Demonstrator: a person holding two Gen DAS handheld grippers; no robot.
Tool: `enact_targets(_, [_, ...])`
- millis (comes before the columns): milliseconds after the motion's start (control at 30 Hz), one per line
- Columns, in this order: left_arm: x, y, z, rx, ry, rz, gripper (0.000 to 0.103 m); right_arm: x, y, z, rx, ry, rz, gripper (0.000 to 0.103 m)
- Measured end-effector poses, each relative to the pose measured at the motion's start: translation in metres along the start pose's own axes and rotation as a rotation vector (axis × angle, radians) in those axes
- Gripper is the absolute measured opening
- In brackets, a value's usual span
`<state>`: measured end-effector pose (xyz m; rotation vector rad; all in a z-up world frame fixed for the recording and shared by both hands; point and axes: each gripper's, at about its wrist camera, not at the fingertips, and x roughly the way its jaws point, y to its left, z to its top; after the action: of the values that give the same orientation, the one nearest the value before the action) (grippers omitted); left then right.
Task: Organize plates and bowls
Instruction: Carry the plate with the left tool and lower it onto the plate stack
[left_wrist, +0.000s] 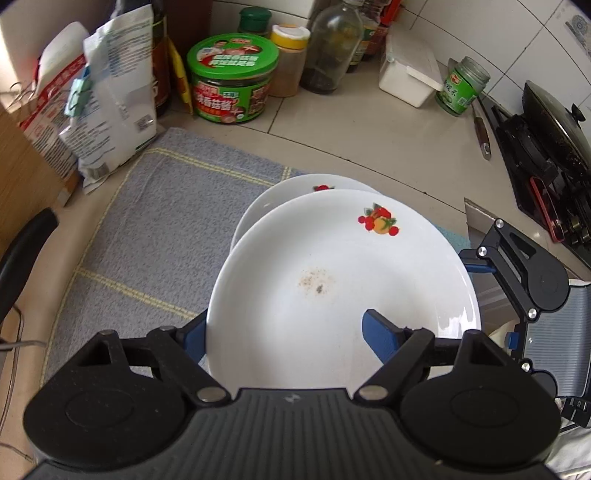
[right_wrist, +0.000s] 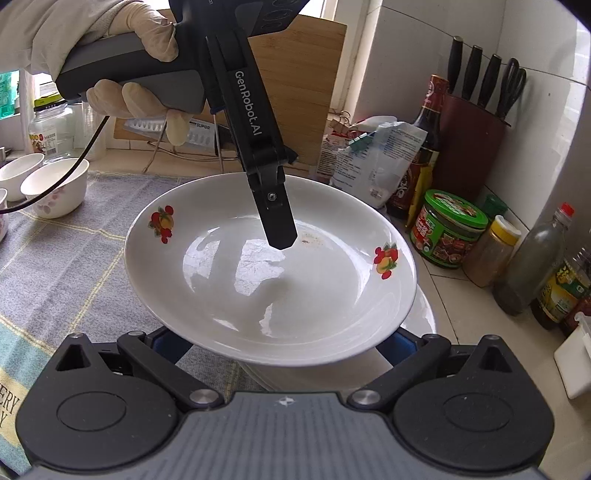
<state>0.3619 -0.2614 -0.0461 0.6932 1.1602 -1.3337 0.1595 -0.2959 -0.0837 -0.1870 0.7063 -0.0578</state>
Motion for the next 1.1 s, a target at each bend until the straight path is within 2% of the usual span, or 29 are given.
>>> enact_targets(400, [0.035,-0.022,0.031,0.079,0.04,-0.051,0.083,-0.005,-0.019,-0.022,0.069,0.049,-0.069,0.103])
enact_targets(1100, [0.065,-0.021,0.039,0.089,0.09,-0.049,0.083,0.004,-0.026,-0.027,0.1,0.088,-0.065,0.103])
